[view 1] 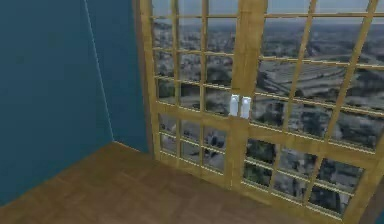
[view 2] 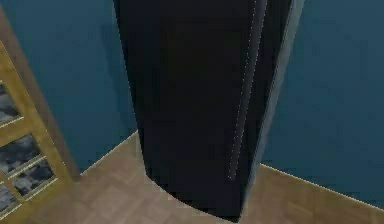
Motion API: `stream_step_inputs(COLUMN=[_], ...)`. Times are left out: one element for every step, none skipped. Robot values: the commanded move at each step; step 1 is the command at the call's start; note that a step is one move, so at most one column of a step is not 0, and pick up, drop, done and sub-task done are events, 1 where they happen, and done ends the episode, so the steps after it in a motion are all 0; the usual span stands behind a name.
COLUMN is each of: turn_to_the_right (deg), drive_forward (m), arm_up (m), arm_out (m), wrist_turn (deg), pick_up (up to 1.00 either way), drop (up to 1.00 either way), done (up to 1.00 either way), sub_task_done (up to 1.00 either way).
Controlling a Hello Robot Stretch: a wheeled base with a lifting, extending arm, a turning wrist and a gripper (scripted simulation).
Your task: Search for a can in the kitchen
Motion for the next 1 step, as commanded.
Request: stream_step_inputs(turn_to_the_right=[-45.0], drive_forward=[0.0], arm_up=[0.0], arm_out=[0.0], wrist_turn=[0.0], pick_up=[0.0], drop=[0.0], done=[0.0], sub_task_done=[0.0])
